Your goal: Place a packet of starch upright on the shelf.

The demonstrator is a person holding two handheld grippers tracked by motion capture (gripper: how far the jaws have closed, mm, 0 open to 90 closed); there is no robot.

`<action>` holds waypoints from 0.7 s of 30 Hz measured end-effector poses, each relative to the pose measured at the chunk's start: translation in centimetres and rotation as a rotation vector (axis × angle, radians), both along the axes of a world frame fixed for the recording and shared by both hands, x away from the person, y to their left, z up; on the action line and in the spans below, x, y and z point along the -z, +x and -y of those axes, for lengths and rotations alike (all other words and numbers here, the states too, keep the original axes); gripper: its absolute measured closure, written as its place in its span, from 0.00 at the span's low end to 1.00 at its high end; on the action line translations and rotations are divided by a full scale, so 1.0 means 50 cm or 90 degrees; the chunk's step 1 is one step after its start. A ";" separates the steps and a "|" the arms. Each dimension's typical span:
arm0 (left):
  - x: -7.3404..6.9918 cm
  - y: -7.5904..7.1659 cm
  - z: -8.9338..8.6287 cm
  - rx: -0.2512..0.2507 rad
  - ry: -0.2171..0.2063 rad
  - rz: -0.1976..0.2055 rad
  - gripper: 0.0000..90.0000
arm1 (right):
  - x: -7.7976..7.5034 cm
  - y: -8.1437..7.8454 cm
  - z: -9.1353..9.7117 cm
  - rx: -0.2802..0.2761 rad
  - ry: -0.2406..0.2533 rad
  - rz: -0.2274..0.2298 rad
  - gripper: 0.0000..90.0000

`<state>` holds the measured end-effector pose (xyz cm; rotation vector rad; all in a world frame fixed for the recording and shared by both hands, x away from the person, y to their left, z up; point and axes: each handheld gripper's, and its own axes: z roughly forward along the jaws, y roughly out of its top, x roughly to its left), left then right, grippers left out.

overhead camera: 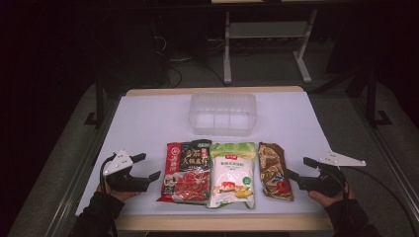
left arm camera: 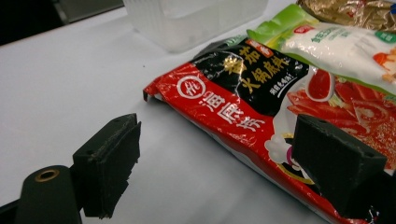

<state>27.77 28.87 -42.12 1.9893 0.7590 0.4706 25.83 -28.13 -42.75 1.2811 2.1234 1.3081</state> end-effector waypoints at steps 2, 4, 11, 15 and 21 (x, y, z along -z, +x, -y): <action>0.002 0.000 0.001 0.004 0.003 -0.005 0.16 | 0.001 0.001 0.000 0.001 -0.006 -0.001 0.21; 0.002 -0.002 0.002 -0.006 0.008 -0.006 0.17 | 0.000 0.003 -0.004 -0.010 -0.001 -0.006 0.22; -0.004 -0.001 0.008 -0.002 -0.013 -0.008 0.20 | -0.015 0.024 -0.040 -0.058 -0.016 -0.013 0.24; -0.001 -0.004 0.024 0.017 -0.001 -0.016 0.20 | -0.028 0.050 -0.065 -0.091 -0.023 -0.023 0.26; 0.005 -0.008 0.042 0.040 0.016 -0.026 0.20 | -0.025 0.115 -0.113 -0.138 -0.033 -0.056 0.26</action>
